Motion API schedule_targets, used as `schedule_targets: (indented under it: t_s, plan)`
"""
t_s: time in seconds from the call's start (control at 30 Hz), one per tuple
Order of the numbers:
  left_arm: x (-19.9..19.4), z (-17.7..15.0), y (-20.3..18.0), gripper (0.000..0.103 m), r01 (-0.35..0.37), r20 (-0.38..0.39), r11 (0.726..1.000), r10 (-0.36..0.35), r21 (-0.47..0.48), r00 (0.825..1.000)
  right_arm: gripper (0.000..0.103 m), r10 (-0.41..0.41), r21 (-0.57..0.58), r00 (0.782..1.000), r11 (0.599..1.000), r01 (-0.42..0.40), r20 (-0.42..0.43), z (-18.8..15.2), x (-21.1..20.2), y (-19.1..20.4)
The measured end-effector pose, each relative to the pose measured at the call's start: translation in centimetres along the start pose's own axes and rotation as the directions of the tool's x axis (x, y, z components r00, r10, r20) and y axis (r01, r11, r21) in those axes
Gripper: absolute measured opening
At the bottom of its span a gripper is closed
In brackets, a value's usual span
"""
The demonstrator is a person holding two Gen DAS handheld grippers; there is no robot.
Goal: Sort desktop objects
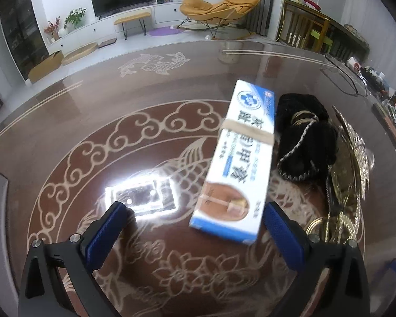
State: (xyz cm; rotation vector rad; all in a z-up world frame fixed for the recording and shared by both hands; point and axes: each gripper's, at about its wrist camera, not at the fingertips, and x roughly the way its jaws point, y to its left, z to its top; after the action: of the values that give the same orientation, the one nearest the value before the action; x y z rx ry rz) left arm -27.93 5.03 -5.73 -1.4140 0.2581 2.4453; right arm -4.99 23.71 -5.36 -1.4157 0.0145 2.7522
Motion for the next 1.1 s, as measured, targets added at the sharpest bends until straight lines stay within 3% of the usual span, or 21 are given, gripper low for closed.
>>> schedule_targets:
  t_s: [0.3,0.57,0.63,0.7,0.77,0.93,1.1]
  plan:
    - [0.6,1.1,-1.4,0.103,0.021,-0.005,0.999,-0.021,0.043,1.000,0.103,0.000,0.000,1.000,1.000,0.000,0.000,0.0,0.0,0.0]
    - [1.4,2.8,-2.2,0.103,0.014,-0.003,1.000,-0.013,0.025,1.000,0.103,0.000,0.000,1.000,1.000,0.000,0.000,0.0,0.0,0.0]
    - [1.1,2.9,-2.2,0.092,0.012,0.017,1.000,-0.013,0.010,1.000,0.103,0.000,0.000,1.000,1.000,0.000,0.000,0.0,0.0,0.0]
    - [0.6,2.9,-2.3,0.058,-0.004,0.047,1.000,0.004,-0.013,0.999,0.103,0.000,0.000,1.000,1.000,0.000,0.000,0.0,0.0,0.0]
    - [0.4,3.0,-2.3,0.042,-0.012,0.054,1.000,0.012,-0.010,0.998,0.103,0.000,0.000,1.000,1.000,0.000,0.000,0.0,0.0,0.0]
    - [-0.4,1.7,-1.6,0.041,-0.041,0.049,0.997,0.044,-0.064,0.998,0.103,0.000,0.000,1.000,1.000,0.000,0.000,0.0,0.0,0.0]
    - [-2.4,-2.3,-0.2,0.041,-0.075,0.046,0.988,0.082,-0.133,0.996,0.103,0.000,0.000,1.000,1.000,0.000,0.000,0.0,0.0,0.0]
